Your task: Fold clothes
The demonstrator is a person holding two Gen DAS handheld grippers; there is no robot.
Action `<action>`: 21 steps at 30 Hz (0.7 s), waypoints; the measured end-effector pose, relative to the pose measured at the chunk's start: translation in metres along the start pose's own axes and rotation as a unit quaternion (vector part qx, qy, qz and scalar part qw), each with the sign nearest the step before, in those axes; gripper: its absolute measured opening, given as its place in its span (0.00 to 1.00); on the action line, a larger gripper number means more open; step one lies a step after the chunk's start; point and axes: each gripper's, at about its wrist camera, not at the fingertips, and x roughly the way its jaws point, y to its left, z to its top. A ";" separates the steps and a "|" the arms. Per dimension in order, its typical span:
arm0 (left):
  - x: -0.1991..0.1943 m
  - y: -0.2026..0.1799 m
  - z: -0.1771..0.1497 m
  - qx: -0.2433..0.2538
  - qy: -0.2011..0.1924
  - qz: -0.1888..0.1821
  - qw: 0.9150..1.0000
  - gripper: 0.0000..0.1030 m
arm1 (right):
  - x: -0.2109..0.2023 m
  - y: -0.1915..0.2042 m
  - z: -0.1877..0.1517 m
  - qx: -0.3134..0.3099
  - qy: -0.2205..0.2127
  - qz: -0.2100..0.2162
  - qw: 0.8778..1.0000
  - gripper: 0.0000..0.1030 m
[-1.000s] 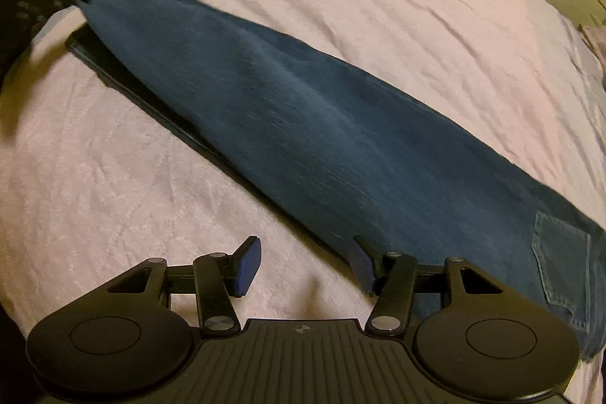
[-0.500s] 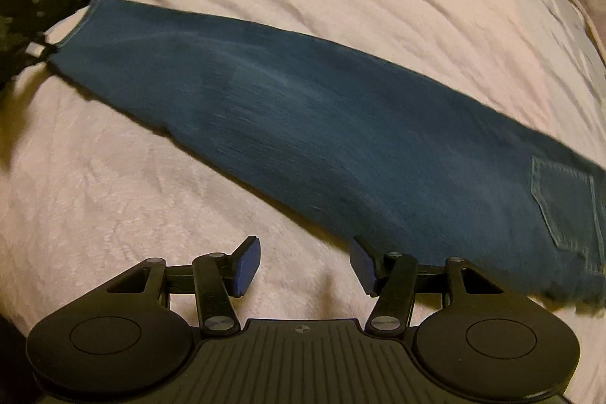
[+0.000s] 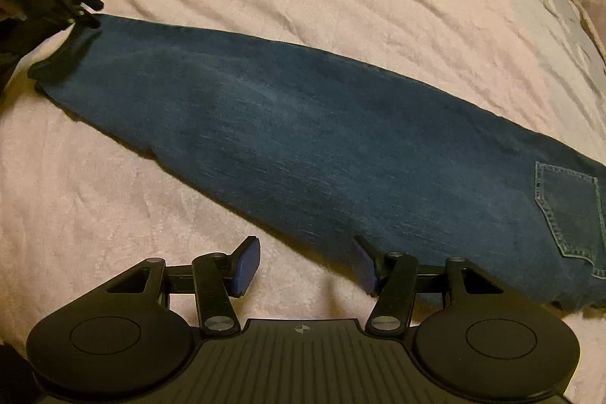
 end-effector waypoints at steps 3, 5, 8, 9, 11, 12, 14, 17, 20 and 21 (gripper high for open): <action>0.010 -0.005 -0.002 0.029 0.008 0.018 0.999 0.26 | 0.003 -0.003 -0.002 0.002 0.006 -0.008 1.000 0.55; 0.016 -0.008 -0.003 0.051 0.012 0.030 0.998 0.26 | 0.004 -0.008 -0.007 0.011 0.012 -0.015 1.000 0.55; -0.002 -0.023 0.002 0.094 -0.007 0.065 0.993 0.26 | 0.000 -0.021 -0.014 0.042 0.011 -0.024 0.999 0.55; -0.009 -0.027 0.005 0.102 -0.012 0.068 0.992 0.26 | -0.002 -0.026 -0.016 0.054 0.011 -0.026 0.998 0.55; -0.022 -0.037 0.011 0.111 -0.027 0.068 0.991 0.26 | -0.008 -0.038 -0.022 0.084 0.009 -0.035 0.996 0.55; -0.029 -0.042 0.016 0.111 -0.036 0.065 0.991 0.26 | -0.011 -0.046 -0.025 0.099 0.006 -0.038 0.994 0.55; -0.042 -0.057 0.026 0.115 -0.055 0.056 0.990 0.26 | -0.017 -0.060 -0.031 0.123 0.000 -0.043 0.992 0.55; -0.062 -0.091 0.047 0.130 -0.081 0.043 0.987 0.26 | -0.019 -0.082 -0.043 0.143 -0.006 -0.050 0.988 0.55; -0.079 -0.130 0.073 0.129 -0.100 0.027 0.986 0.26 | -0.018 -0.115 -0.057 0.174 -0.011 -0.053 0.983 0.55; -0.083 -0.144 0.084 0.127 -0.104 0.023 0.986 0.26 | -0.018 -0.128 -0.061 0.186 -0.015 -0.053 0.981 0.55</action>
